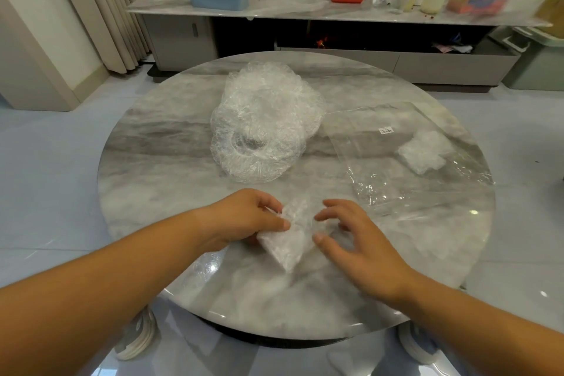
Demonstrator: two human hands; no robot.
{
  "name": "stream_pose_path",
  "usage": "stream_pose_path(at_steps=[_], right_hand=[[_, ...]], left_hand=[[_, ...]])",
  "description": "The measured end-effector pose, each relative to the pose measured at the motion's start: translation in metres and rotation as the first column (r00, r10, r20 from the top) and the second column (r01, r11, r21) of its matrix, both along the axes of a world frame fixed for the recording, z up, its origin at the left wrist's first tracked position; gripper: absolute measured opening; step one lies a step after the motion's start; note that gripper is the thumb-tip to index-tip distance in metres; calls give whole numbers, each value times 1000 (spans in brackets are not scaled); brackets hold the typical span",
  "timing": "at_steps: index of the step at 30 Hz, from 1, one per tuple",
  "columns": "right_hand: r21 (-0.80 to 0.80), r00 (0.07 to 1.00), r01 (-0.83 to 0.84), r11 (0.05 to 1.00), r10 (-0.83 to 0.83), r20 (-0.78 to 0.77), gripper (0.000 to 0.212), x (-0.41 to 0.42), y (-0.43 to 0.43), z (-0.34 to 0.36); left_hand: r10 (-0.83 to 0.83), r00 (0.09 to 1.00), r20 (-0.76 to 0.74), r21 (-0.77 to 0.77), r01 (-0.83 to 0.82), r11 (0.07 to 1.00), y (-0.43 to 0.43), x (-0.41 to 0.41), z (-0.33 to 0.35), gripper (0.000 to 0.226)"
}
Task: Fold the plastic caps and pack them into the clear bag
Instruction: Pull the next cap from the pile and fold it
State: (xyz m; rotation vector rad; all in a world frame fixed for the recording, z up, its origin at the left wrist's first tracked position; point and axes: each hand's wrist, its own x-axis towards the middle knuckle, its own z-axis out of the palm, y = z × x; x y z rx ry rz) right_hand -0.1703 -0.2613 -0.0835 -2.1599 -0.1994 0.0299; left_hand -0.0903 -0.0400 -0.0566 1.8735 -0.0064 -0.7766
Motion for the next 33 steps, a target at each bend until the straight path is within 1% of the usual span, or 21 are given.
stream_pose_path(at_steps=[1,2,3,5,7,9,11,13,15,17,19,21,24,28,30,33], right_hand=[[162,991,86,983,-68,-117,18,3,3,5],[302,972,159,940,-96,-214,13,7,4,10],[404,953,210,890,-94,-289,11,10,5,14],[579,918,271,769,-26,-395,17,13,7,23],[679,889,316,662,45,-457,26,13,11,29],[706,867,343,620,79,-491,32,10,14,32],[715,862,358,601,83,-501,37,8,16,34],[718,871,347,603,76,-485,39,6,17,34],[707,889,309,636,70,-452,40,4,16,36],[677,903,255,691,79,-422,39,3,16,37],[608,907,208,766,81,-413,38,3,17,36],[540,905,206,816,51,-422,35,5,20,33],[522,898,292,802,-42,-438,27,8,21,31],[505,887,367,781,-130,-444,27,13,16,28],[487,891,361,795,-140,-432,30,14,14,26],[433,925,260,863,-95,-367,33,9,11,28]], left_hand=[[34,998,-50,-96,-38,995,-1,-2,0,29],[55,995,-86,-170,-69,983,-2,-5,1,27],[68,993,-100,-219,-89,972,-3,-7,1,25],[87,993,-83,-270,-106,957,-6,-12,3,24],[108,992,-61,-293,-121,949,-7,-15,3,27],[126,991,-45,-302,-134,944,-7,-19,3,32],[148,988,-32,-305,-150,940,-8,-22,3,34],[188,982,-13,-290,-184,939,-9,-23,1,34],[210,978,1,-261,-202,944,-8,-23,-1,36],[205,979,13,-236,-196,952,-7,-23,-3,38],[187,982,19,-229,-178,957,-7,-24,-4,39],[159,987,25,-225,-150,963,-7,-26,-4,40],[135,991,0,-215,-132,968,-7,-26,-5,43],[145,983,-111,-222,-167,961,-6,-26,-6,41],[147,977,-155,-231,-180,956,-7,-26,-6,36],[151,970,-190,-215,-191,958,-5,-22,-4,24]])
